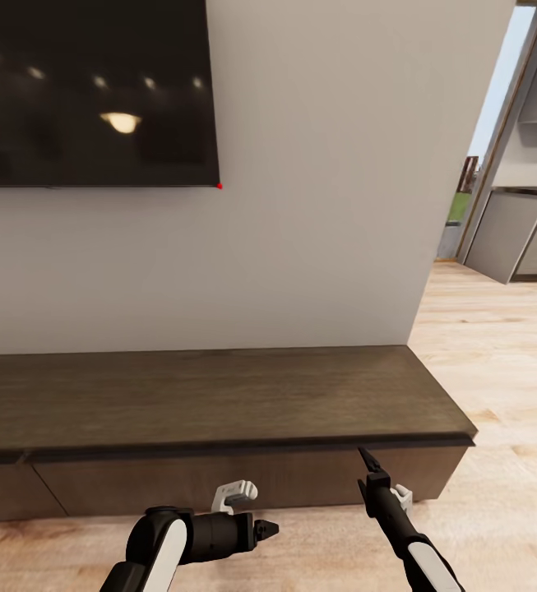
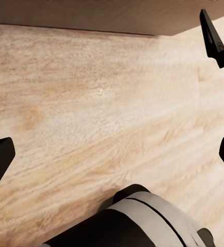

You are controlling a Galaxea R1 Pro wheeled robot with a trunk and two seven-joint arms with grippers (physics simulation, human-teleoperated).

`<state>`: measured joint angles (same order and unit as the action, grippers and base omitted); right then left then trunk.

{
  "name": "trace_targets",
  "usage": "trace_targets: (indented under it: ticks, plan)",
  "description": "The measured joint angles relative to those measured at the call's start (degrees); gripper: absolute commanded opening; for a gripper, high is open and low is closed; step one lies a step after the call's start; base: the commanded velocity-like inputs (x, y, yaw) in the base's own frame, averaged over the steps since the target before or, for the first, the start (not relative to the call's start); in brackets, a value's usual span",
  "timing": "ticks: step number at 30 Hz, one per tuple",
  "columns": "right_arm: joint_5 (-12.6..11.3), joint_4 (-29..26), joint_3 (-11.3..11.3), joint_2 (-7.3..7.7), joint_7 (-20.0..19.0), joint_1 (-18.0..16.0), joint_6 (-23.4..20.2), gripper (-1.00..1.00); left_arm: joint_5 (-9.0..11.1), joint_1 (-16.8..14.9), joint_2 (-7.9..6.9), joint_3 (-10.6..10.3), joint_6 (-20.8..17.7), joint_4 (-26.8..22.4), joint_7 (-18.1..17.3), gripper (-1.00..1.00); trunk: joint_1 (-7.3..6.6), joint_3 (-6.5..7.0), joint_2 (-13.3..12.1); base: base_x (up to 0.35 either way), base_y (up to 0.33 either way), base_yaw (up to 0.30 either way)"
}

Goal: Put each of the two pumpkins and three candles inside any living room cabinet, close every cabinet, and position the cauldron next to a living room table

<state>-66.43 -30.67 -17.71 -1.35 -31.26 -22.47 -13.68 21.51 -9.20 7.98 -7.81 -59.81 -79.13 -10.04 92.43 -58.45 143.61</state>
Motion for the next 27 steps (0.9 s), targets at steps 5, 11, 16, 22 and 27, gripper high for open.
trace_targets:
  ticks: [5, 11, 16, 22, 27]
  plan:
    - [0.1, 0.0, 0.0, -0.01, 0.0, 0.0, 0.0, 1.0, 0.0, 0.0, 0.0, 0.0, 0.0, 0.1, 0.0, 1.0, 0.01, 0.0, 0.0, 0.019, 0.015, 0.0]
    - [0.1, 0.0, 0.0, -0.06, 0.0, 0.0, 0.0, 1.0, 0.0, 0.0, 0.0, -0.1, 0.0, 0.1, 0.0, 1.0, 0.0, 0.0, 0.0, 0.086, 0.081, 0.0]
    - [0.2, 0.0, 0.0, -0.09, 0.0, 0.0, 0.0, 1.0, 0.0, 0.0, 0.0, 0.0, 0.0, 0.1, 0.0, 1.0, 0.0, 0.0, 0.0, 0.103, 0.088, 0.0]
    - [0.2, 0.0, 0.0, -0.09, 0.0, 0.0, 0.1, 1.0, 0.0, 0.0, 0.0, 0.0, 0.0, 0.1, 0.0, 1.0, 0.01, 0.0, 0.0, 0.017, 0.01, 0.0]
    - [0.2, 0.0, 0.0, -0.09, 0.0, 0.0, 0.1, 1.0, 0.0, 0.0, 0.0, 0.0, 0.0, 0.1, 0.0, 1.0, 0.0, 0.0, 0.0, 0.065, 0.001, 0.0]
